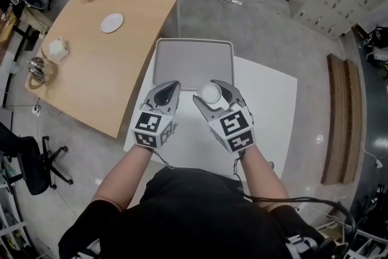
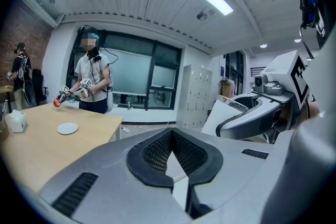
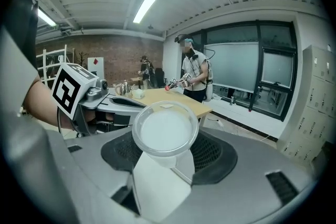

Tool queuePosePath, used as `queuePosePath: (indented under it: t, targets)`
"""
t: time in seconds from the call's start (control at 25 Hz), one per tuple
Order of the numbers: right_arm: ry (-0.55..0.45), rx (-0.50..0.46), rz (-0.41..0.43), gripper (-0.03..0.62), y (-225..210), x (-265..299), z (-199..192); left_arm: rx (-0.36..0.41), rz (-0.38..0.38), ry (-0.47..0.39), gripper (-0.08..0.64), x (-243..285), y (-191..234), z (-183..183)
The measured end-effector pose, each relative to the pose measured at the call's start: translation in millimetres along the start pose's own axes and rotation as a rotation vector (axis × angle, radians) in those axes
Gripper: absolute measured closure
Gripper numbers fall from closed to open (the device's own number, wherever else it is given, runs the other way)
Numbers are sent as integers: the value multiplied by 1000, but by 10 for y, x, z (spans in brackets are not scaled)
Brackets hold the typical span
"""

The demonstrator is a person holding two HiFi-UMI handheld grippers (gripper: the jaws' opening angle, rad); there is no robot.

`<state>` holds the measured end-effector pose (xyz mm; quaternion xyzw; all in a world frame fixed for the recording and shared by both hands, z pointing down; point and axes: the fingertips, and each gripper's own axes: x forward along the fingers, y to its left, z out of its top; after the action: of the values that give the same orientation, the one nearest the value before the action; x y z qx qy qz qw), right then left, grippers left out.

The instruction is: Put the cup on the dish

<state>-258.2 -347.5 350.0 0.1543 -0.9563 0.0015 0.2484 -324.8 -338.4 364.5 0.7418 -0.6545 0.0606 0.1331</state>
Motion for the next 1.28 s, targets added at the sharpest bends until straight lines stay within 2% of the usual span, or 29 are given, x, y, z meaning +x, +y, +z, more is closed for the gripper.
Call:
queuePosePath:
  t: [0.28, 0.64, 1.08, 1.28]
  targets:
    - [23, 25, -30, 341, -182, 383, -102, -9, -14, 14, 551, 314, 222, -193]
    - [40, 42, -33, 341, -601, 698, -333, -5, 12, 10, 552, 856, 291, -369]
    - [94, 66, -3, 341, -914, 1368, -664, -32, 97, 26, 552, 1405, 735, -680]
    - [110, 79, 0, 341, -1049, 1729, -810, -15, 129, 39, 552, 1622, 1009, -886]
